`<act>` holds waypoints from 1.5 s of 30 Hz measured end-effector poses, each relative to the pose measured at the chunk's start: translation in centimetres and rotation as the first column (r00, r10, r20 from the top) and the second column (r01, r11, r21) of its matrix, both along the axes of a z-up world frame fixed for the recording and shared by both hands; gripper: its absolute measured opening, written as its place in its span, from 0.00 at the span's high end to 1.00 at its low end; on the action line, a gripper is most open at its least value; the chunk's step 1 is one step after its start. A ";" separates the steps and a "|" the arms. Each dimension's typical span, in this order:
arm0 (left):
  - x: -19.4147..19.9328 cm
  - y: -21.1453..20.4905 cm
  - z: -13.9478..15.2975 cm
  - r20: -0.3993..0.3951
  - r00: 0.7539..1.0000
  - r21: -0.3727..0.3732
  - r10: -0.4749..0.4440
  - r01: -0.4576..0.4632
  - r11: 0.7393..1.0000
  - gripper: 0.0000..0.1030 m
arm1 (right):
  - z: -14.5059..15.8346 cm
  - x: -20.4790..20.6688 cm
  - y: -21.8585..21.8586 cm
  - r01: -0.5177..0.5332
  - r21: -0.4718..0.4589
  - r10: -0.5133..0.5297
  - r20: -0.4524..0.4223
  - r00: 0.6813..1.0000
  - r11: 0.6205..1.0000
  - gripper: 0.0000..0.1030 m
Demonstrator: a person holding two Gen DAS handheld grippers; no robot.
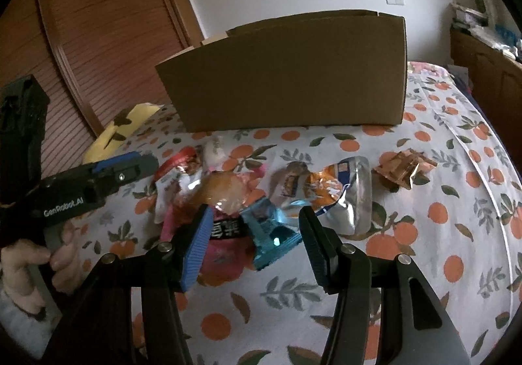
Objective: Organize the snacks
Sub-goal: 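Move both tools back down to the remaining snack packets, then grasp the white red-print pouch with the left tool while the right tool grasps the red black-label bag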
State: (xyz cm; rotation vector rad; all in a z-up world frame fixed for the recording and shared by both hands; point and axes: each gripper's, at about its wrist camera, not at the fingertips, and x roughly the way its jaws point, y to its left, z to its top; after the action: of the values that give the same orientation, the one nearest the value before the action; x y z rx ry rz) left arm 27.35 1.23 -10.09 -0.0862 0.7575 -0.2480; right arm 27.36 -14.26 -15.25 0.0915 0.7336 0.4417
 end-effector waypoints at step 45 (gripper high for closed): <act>5.4 -3.7 -3.0 -0.186 0.979 0.180 0.087 -0.053 0.982 0.47 | -0.4 0.4 0.2 -0.072 0.046 0.072 -0.011 0.997 0.996 0.44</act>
State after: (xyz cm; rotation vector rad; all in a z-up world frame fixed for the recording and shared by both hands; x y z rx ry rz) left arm 32.75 -2.46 -13.12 0.0290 0.9644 -0.1056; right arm 27.81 -14.07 -15.67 0.1112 0.7405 0.5272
